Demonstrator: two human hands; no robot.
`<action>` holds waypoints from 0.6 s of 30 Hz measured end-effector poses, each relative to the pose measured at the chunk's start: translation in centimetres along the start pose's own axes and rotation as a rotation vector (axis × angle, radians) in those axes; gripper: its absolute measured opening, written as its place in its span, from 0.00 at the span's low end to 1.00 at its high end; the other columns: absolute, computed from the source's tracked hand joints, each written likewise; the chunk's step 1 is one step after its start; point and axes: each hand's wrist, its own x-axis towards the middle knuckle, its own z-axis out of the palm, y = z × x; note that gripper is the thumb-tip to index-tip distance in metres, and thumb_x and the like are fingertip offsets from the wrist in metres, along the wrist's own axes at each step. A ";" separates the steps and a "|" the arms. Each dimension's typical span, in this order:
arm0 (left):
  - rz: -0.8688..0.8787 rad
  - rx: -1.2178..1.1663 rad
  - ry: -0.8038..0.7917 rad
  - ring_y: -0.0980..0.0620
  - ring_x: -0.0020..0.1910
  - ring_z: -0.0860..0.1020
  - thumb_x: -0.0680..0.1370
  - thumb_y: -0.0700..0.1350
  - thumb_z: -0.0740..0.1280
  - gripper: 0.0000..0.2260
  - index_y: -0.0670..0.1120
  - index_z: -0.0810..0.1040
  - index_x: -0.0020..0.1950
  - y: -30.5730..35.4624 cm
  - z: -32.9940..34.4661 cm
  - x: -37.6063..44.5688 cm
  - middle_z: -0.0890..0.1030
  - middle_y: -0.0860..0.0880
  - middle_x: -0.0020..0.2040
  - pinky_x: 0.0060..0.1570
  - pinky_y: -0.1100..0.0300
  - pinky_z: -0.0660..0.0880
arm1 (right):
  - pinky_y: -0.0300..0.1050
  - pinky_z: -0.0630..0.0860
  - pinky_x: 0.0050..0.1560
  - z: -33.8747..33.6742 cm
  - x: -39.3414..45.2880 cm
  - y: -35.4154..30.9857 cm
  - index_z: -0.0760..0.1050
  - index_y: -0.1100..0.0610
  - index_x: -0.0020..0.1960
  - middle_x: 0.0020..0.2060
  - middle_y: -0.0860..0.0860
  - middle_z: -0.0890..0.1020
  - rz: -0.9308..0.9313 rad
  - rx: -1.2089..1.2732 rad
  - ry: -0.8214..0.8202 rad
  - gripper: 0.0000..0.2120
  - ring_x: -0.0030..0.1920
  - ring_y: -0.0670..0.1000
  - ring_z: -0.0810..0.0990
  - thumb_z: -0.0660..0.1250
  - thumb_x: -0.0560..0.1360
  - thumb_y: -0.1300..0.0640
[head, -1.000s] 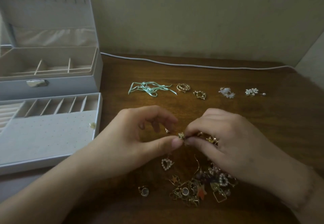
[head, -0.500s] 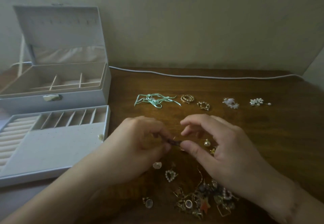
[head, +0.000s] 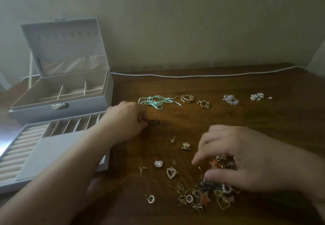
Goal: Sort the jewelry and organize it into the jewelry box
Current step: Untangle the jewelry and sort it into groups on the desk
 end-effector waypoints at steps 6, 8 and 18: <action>0.022 0.036 0.071 0.52 0.51 0.74 0.77 0.54 0.67 0.12 0.57 0.76 0.61 0.2 0.6 -1.3 0.74 0.56 0.50 0.50 0.54 0.72 | 0.38 0.71 0.52 -0.3 -0.6 -0.7 0.73 0.34 0.57 0.52 0.31 0.70 -0.077 -0.022 -0.058 0.13 0.58 0.36 0.66 0.64 0.73 0.38; 0.048 0.063 0.157 0.50 0.58 0.74 0.77 0.54 0.67 0.16 0.57 0.74 0.65 0.4 0.7 -2.2 0.74 0.55 0.55 0.54 0.52 0.72 | 0.38 0.70 0.52 -0.1 -0.6 -0.9 0.73 0.36 0.54 0.51 0.33 0.70 -0.073 -0.048 -0.073 0.12 0.57 0.37 0.67 0.63 0.72 0.37; 0.324 -0.182 0.380 0.56 0.40 0.75 0.74 0.53 0.65 0.08 0.54 0.81 0.47 2.5 1.1 -4.0 0.72 0.61 0.38 0.40 0.56 0.74 | 0.38 0.70 0.47 1.0 -0.2 -1.0 0.76 0.40 0.51 0.44 0.37 0.73 -0.036 -0.108 -0.036 0.15 0.50 0.39 0.68 0.56 0.72 0.36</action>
